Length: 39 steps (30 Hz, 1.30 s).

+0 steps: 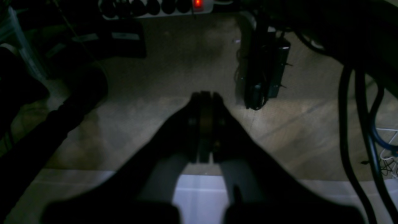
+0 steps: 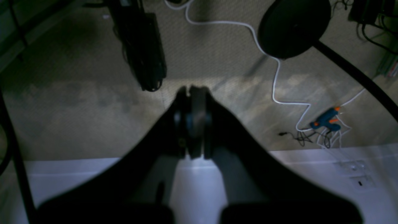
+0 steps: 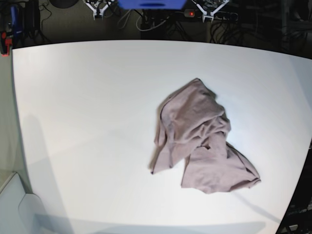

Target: Layout the t-shirt on the table in an organized manner, then fold the t-shirt properly

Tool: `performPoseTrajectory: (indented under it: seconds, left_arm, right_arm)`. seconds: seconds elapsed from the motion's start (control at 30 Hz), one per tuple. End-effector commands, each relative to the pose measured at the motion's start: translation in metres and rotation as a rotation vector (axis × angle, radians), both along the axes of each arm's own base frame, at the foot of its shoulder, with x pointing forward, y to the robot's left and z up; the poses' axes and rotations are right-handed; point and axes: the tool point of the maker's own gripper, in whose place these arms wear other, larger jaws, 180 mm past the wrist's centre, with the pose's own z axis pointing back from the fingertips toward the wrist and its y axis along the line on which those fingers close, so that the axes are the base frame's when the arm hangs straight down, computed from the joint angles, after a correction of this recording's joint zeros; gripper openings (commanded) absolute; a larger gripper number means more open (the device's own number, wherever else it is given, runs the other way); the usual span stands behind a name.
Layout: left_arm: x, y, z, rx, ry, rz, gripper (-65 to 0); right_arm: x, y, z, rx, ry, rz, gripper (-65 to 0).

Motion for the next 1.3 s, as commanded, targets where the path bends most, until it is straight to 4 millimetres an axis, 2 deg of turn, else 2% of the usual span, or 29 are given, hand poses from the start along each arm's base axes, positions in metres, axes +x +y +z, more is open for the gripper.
performPoseTrajectory:
  seconds: [0.0, 0.17, 0.27, 0.33, 0.5, 0.6, 0.73, 0.87, 1.0, 1.27]
  left_arm:
    - [-0.002, 0.002, 0.0, 0.01, 0.001, 0.003, -64.8]
    - [-0.003, 0.002, 0.0, 0.01, 0.002, 0.005, -64.8]
    - [-0.014, 0.003, 0.001, 0.01, 0.014, 0.005, -64.8]
    - [-0.01, 0.001, 0.004, 0.004, -0.013, 0.002, -64.8]
    - [-0.01, -0.003, 0.021, -0.011, -0.104, -0.011, -64.8]
    - [-0.006, 0.006, 0.034, -0.001, -0.155, -0.027, -64.8]
    - [-0.008, 0.011, 0.044, 0.005, -0.184, -0.039, -64.8]
    - [-0.011, 0.021, 0.054, 0.018, -0.203, -0.055, -64.8]
    - [-0.011, 0.018, 0.062, 0.012, -0.224, -0.06, -64.8]
    - [-0.009, 0.008, 0.087, -0.011, -0.289, -0.067, -64.8]
  right_arm:
    - [-0.003, 0.0, 0.0, 0.012, -0.006, 0.003, -65.0]
    - [-0.005, -0.001, 0.001, 0.01, -0.059, 0.01, -65.0]
    - [-0.012, -0.002, 0.002, 0.007, -0.076, 0.012, -65.0]
    - [-0.018, -0.002, 0.003, 0.007, -0.085, 0.014, -65.0]
    - [-0.037, -0.011, 0.007, -0.007, -0.115, 0.024, -65.0]
    - [-0.046, -0.026, 0.013, -0.03, -0.141, 0.037, -65.0]
    - [-0.046, -0.03, 0.031, -0.035, -0.225, 0.062, -65.0]
    - [-0.036, -0.036, 0.059, -0.044, -0.331, 0.095, -65.0]
    - [-0.027, -0.036, 0.081, -0.043, -0.399, 0.116, -65.0]
    - [-0.024, -0.035, 0.104, -0.04, -0.419, 0.134, -65.0]
